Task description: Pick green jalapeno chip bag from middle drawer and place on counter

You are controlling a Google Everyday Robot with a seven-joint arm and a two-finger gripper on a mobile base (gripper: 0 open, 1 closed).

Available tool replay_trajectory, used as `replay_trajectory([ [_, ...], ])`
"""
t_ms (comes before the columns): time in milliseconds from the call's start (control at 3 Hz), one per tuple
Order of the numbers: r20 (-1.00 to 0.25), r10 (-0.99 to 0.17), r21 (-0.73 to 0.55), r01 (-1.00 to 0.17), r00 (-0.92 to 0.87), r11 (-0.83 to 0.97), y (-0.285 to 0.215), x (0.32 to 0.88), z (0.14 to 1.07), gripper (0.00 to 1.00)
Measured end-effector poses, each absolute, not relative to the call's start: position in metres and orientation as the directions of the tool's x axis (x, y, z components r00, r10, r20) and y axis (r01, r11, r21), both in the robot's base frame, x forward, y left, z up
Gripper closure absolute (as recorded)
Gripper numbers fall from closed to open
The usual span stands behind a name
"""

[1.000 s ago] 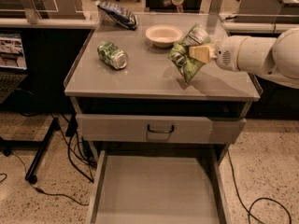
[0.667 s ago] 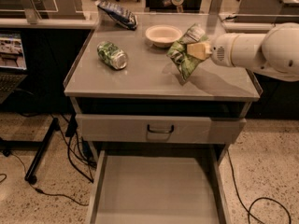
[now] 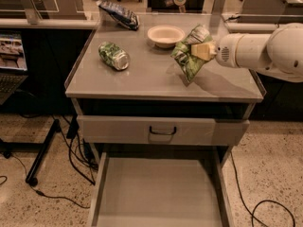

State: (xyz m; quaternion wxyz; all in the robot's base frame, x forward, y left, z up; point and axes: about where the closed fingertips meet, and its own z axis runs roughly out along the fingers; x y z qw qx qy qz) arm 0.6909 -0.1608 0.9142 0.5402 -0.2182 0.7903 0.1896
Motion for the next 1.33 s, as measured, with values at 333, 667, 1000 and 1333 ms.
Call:
replay_trajectory([
  [333, -0.937, -0.14, 0.064, -0.55, -0.321, 0.833, -0.1608, 0.6909, 0.9142, 0.35],
  [667, -0.937, -0.14, 0.064, -0.55, -0.321, 0.833, -0.1607, 0.6909, 0.9142, 0.04],
  [1000, -0.937, -0.14, 0.064, -0.55, -0.321, 0.833, -0.1607, 0.6909, 0.9142, 0.0],
  [1333, -0.937, -0.14, 0.064, -0.55, -0.321, 0.833, -0.1607, 0.6909, 0.9142, 0.0],
])
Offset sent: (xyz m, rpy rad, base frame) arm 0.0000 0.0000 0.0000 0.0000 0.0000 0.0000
